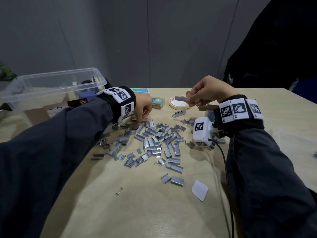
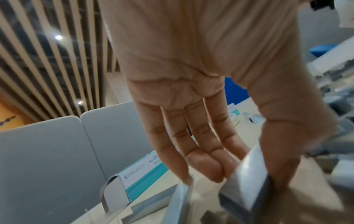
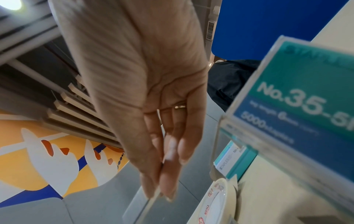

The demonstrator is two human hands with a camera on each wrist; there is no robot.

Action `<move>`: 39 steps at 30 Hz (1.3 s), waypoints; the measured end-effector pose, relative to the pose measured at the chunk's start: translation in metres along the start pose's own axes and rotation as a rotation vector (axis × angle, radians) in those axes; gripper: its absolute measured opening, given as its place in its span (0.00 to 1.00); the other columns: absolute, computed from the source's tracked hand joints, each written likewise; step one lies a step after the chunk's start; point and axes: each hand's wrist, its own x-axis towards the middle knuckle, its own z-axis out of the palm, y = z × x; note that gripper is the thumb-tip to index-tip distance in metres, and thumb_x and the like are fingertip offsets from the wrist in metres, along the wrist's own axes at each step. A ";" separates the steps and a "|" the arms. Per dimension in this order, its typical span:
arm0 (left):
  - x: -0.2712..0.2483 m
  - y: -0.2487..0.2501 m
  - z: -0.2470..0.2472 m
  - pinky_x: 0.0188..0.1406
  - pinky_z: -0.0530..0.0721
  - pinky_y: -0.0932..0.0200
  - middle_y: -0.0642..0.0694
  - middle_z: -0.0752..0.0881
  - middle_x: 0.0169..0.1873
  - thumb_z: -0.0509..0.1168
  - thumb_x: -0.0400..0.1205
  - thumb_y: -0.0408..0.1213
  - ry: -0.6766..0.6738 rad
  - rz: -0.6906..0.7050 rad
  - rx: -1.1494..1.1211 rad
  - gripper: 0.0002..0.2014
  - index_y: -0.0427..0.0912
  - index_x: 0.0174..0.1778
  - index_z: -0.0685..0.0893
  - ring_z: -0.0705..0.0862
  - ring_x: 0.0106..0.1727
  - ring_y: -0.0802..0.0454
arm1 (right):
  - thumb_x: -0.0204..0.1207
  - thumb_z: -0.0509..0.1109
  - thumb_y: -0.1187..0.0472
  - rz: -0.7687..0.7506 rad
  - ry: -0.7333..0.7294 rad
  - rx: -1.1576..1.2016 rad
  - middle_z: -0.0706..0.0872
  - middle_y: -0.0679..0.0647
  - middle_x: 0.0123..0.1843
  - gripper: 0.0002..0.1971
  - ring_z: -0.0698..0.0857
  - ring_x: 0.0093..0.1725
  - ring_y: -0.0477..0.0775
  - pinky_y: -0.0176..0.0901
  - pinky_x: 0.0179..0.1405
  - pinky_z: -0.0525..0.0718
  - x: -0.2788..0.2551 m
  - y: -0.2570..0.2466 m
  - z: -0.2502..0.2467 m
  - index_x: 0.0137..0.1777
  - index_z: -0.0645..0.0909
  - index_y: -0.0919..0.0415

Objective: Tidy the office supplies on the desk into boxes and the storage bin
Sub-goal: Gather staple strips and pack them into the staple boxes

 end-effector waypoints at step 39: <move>0.015 0.092 -0.049 0.38 0.91 0.58 0.31 0.88 0.44 0.73 0.76 0.24 0.429 0.189 -1.039 0.09 0.36 0.50 0.87 0.89 0.32 0.50 | 0.60 0.88 0.56 0.391 0.107 -0.216 0.93 0.55 0.43 0.19 0.89 0.46 0.55 0.50 0.57 0.84 -0.026 0.040 -0.057 0.46 0.91 0.67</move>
